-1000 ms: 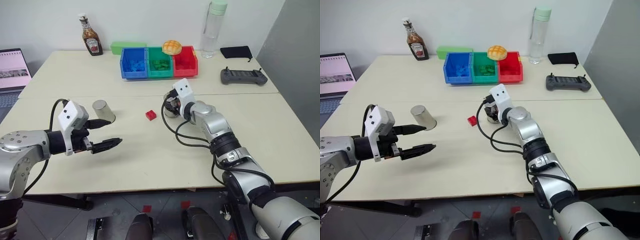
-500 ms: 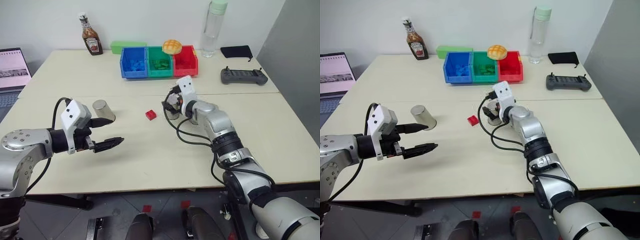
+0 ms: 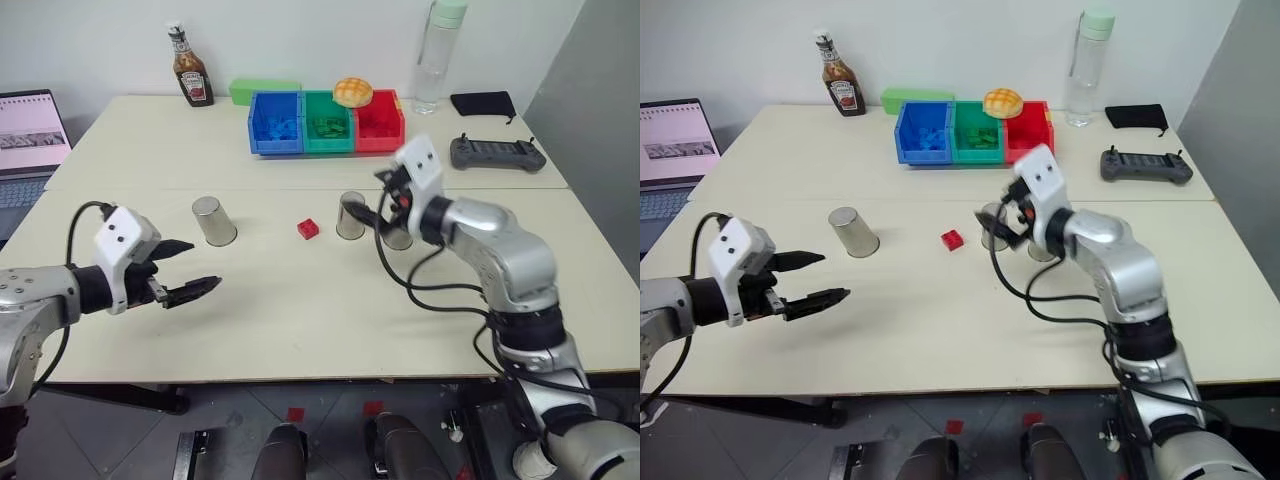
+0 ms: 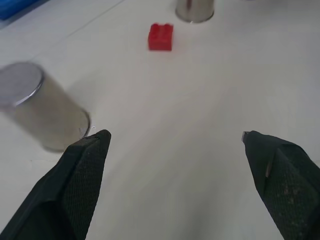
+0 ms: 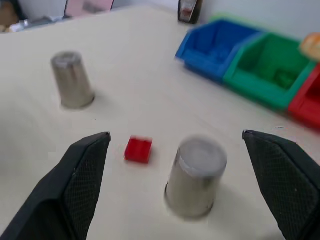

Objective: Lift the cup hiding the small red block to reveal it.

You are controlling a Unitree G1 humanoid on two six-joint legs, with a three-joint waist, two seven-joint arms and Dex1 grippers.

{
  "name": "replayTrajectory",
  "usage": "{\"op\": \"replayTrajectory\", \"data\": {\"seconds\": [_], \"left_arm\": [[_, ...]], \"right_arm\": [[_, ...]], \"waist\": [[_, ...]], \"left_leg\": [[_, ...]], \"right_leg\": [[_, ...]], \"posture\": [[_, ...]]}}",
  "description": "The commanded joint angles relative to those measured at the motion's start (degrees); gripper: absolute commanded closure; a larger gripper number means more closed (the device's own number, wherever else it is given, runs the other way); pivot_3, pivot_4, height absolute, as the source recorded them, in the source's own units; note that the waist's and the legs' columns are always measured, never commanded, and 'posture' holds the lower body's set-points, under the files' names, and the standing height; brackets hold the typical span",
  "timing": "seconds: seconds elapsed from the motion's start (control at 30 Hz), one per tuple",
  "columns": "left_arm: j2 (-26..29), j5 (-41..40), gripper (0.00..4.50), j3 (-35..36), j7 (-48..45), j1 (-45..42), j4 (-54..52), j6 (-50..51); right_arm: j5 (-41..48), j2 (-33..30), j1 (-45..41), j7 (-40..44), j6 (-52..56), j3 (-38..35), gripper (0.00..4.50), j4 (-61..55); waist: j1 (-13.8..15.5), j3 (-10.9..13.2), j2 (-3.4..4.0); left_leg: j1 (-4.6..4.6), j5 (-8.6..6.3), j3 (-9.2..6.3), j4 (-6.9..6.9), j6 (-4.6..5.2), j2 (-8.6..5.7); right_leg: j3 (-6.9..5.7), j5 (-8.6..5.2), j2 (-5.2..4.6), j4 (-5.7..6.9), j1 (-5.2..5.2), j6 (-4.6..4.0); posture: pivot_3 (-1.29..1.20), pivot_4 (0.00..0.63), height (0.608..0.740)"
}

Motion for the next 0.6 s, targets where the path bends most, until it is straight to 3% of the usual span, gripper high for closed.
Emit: {"op": "replayTrajectory", "data": {"seconds": [0.03,0.27,0.6], "left_arm": [[0.47,0.86,0.0,2.01,-0.1,0.69,-1.45,-2.62],[-0.05,0.57,0.0,3.02,-0.55,1.58,-1.45,-4.23],[-0.29,-0.12,0.0,2.98,-1.63,0.05,0.12,-5.24]], "right_arm": [[5.04,-5.34,2.76,5.43,1.83,-1.24,0.01,-9.6],[9.74,-17.74,12.67,15.41,-2.78,-4.84,0.01,-12.97],[11.79,-20.95,16.34,18.52,-11.07,-7.95,0.01,-10.92]], "waist": [[-0.15,0.0,0.0],[0.12,-0.02,-0.04],[-0.04,-0.03,-0.04]], "left_leg": [[0.05,0.0,0.01,0.0,0.0,0.01],[0.11,0.0,0.1,0.08,0.01,0.01],[0.14,0.0,0.13,0.05,0.01,0.03]], "right_leg": [[0.01,0.0,0.03,0.02,0.01,0.01],[0.09,-0.11,0.05,0.0,0.11,0.25],[0.1,-0.12,0.08,0.0,0.12,0.26]], "posture": [[0.0,0.15,0.74],[0.0,0.15,0.74],[0.0,0.15,0.74]]}}
